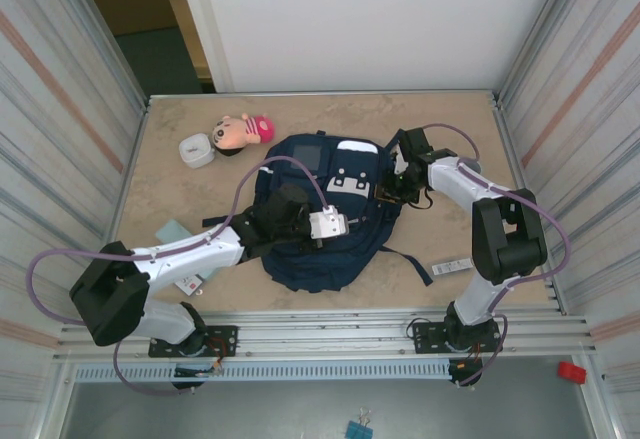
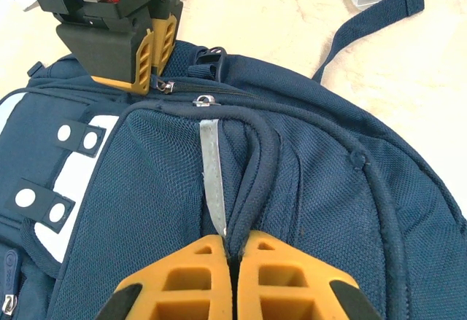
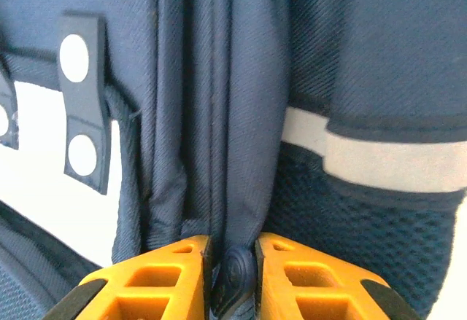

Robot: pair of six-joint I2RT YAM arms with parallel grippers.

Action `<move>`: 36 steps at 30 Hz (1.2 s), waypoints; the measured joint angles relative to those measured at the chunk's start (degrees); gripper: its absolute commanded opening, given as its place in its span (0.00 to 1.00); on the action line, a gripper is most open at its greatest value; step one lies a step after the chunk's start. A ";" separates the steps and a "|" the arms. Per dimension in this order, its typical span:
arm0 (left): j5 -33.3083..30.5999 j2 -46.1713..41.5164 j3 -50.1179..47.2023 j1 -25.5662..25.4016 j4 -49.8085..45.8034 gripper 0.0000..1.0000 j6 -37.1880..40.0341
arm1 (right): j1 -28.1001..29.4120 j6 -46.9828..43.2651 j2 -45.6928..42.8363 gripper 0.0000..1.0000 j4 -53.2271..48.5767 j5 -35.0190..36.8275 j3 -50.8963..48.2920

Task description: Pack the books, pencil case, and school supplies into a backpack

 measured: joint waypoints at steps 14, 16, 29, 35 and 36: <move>-0.96 0.07 0.00 -0.31 0.20 0.00 -1.60 | -0.44 -1.66 -3.69 0.00 1.97 -1.11 -1.11; -2.32 0.09 0.00 -0.59 0.20 0.00 -3.06 | -0.46 -3.08 -5.64 0.00 3.80 -2.05 -2.93; -8.24 1.95 1.46 -1.42 4.33 0.00 -21.09 | -0.35 -12.02 -27.06 0.00 10.38 -6.73 -17.14; -11.10 3.85 2.62 -1.51 7.02 0.00 -25.94 | 2.01 -13.38 -32.81 0.00 10.03 -7.82 -20.28; -11.39 4.13 2.78 -1.51 7.63 0.00 -26.34 | 2.56 -13.42 -33.94 0.00 9.88 -7.67 -20.76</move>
